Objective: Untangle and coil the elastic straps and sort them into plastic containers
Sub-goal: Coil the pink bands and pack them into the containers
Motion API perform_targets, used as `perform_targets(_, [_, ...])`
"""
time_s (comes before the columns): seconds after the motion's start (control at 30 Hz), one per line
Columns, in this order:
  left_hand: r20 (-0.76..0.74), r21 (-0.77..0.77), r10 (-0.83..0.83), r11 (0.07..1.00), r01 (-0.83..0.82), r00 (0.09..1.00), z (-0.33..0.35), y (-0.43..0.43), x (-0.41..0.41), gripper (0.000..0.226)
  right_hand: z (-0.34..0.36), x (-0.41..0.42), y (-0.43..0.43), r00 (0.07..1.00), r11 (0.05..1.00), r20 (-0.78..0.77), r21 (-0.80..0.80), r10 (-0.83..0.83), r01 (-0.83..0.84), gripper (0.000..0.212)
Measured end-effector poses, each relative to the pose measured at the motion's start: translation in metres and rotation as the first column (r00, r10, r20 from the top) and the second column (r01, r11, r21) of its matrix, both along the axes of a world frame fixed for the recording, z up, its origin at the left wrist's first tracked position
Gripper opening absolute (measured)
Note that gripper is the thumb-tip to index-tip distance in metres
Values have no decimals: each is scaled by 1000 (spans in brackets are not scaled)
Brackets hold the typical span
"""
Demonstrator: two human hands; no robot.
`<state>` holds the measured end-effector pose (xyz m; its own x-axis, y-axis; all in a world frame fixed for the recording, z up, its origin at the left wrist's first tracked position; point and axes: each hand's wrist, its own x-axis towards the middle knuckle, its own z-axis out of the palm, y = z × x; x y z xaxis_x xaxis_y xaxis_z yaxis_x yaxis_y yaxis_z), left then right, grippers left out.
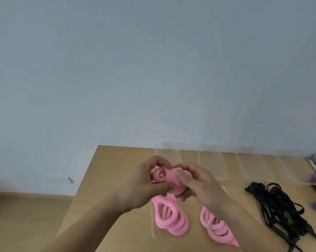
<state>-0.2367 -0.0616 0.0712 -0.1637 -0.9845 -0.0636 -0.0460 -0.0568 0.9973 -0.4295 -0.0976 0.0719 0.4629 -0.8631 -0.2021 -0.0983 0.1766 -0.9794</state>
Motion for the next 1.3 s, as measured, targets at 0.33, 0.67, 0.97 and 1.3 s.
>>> perform_targets(0.33, [149,43,39,998,-46,988,-4,4,-3,64,-2,-2,-3,999,980,24,-192,-47,51,21])
perform_targets(0.67, [-343,198,59,980,10,937,-4,5,4,36,-9,-2,-4,994,936,58,-336,-93,108,25])
perform_targets(0.97, [-102,-5,230,973,-231,968,-11,11,5,17,-14,8,-5,984,933,90,-315,-154,175,29])
perform_targets(1.3, [-103,43,128,991,-124,986,-16,6,20,32,-18,21,-5,976,931,103,-294,-195,217,23])
